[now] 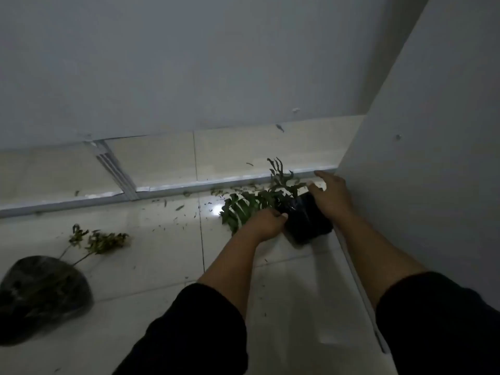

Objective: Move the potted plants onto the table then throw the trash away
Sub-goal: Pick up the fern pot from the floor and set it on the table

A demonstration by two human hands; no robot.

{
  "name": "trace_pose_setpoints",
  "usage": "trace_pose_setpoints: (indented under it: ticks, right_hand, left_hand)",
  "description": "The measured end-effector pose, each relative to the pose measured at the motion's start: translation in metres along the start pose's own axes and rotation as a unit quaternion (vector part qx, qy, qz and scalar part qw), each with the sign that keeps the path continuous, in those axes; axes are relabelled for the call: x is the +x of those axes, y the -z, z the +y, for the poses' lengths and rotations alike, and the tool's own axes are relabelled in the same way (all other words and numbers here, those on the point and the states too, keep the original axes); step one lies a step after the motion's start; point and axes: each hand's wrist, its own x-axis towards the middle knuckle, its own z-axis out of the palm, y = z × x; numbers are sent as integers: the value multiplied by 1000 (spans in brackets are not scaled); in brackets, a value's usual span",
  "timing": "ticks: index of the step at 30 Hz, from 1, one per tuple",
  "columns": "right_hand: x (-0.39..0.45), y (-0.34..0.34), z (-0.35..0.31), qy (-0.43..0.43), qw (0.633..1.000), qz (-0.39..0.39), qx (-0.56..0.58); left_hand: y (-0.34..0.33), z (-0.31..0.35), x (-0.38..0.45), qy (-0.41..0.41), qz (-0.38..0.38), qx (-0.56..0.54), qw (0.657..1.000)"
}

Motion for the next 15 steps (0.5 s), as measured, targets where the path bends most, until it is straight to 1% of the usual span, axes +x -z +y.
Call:
trace_pose_setpoints:
  ticks: [5, 7, 9, 10, 13, 15]
  right_hand:
    - [0, -11, 17, -69, 995, -72, 29]
    - [-13, -12, 16, -78, 995, -64, 25]
    - [-22, -12, 16, -88, 995, -54, 4]
    - [-23, -9, 15, -100, 993, -55, -3]
    - [-21, -2, 10, -135, 987, -82, 7]
    - [-23, 1, 7, -143, 985, -85, 49]
  left_hand:
    - [-13, -12, 12, 26, -1, -88, 996]
    - [-22, -13, 8, 39, 6, -146, 989]
    - [-31, -14, 5, 57, 26, -217, 974]
    - [-35, -15, 8, 61, 45, -237, 969]
    - [-37, -15, 13, 54, 132, -241, 960]
    - [-34, -14, 13, 49, 177, -243, 952]
